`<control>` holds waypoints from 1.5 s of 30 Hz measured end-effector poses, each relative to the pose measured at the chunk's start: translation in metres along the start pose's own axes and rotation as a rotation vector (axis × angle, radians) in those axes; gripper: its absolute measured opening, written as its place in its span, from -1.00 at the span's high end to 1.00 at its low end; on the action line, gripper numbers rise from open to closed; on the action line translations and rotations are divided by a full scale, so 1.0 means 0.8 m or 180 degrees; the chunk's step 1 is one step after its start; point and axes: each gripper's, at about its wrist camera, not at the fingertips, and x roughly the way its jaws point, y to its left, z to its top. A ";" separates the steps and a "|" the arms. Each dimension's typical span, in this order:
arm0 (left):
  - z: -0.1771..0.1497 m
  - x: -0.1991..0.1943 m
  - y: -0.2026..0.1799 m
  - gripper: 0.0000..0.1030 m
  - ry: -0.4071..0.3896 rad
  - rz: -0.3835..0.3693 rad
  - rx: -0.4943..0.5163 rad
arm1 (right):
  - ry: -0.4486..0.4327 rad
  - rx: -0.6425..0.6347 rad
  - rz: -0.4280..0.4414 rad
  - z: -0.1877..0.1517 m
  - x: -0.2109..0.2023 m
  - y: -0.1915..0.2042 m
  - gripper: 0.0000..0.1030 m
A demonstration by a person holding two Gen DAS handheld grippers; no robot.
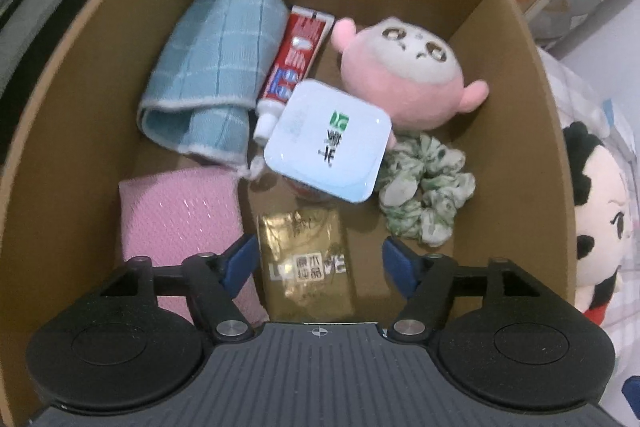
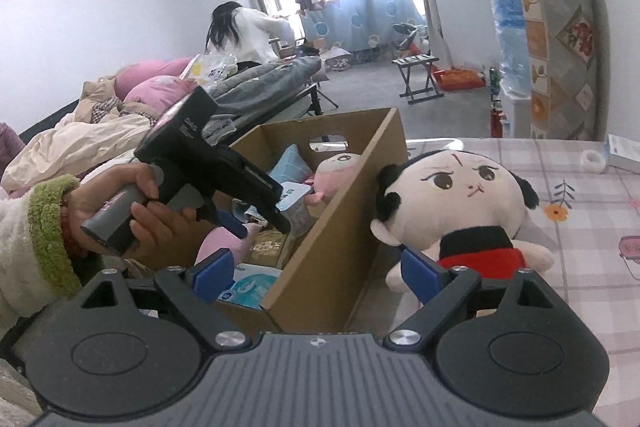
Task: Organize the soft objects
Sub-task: 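Open the left gripper to drop the tissue pack in the box while the right releases the wipes, then move both grippers away from the box back over the bed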
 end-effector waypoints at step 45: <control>-0.083 -0.192 -0.381 -0.93 -0.0834 -0.1470 0.0730 | -0.1412 0.0497 -0.0986 0.033 -0.247 -0.186 -0.24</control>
